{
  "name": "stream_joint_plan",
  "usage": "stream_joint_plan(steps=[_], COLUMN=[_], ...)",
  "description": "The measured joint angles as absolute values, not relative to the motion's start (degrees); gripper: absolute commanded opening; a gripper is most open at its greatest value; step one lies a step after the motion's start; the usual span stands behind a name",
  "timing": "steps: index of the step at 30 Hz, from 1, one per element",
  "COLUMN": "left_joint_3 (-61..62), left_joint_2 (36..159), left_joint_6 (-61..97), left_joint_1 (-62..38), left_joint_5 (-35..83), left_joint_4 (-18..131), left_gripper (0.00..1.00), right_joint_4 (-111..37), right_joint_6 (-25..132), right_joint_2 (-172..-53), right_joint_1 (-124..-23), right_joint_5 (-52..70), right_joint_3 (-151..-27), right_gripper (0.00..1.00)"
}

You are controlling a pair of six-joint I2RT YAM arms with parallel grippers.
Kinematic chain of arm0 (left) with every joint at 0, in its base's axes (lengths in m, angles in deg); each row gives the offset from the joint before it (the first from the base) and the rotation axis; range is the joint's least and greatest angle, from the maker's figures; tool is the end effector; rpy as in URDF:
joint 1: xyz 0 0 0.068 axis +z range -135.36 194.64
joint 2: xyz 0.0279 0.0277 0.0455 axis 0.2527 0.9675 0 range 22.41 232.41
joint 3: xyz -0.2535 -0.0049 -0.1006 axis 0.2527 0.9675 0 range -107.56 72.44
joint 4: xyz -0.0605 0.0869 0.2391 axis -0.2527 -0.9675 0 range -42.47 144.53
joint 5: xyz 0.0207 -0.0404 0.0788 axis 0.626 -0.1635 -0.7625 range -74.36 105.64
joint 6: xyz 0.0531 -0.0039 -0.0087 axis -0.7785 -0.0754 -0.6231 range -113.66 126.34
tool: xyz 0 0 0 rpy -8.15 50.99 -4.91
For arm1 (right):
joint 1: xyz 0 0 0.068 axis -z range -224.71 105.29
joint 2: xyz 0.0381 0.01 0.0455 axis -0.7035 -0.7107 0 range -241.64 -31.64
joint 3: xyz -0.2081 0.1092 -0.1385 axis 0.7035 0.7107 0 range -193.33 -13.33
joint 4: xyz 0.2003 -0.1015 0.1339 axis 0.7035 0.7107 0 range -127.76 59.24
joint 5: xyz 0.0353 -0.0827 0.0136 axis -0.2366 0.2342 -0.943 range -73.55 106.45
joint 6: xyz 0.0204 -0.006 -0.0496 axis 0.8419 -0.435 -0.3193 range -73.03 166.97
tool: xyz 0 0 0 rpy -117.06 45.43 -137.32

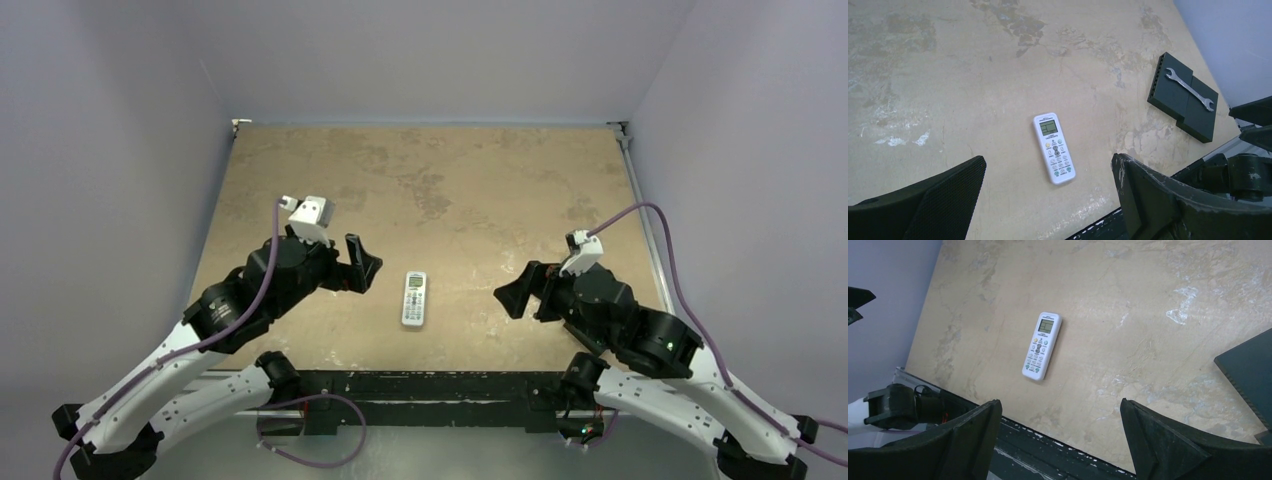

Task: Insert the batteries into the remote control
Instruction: Reset both arms

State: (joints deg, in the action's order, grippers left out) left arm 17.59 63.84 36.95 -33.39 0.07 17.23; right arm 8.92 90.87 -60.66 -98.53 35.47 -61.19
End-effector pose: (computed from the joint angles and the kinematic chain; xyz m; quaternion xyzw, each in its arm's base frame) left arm 0.1045 -0.1019 0.3596 0.0527 0.8320 -0.2546 0.4901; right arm 0.0666 0.0714 0.3271 0.0120 0.8489 0.2904 0.4416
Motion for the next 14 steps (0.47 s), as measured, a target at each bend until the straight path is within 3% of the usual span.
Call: stream_joint_plan(steps=[14], left_joint_3=[25.1], left_joint_2=[56.4], left_joint_6=[38.3], left_joint_1=[-33.4], left_joint_5=[-0.5], left_joint_4=[16.0], left_gripper=[0.99], right_joint_4=[8.9], right_joint_6=[91.8], right_joint_2=[-58.2], right_joint_1=[-98.5], right_joint_5=[36.4], right_joint_3=[-59.9], right_gripper=[0.99])
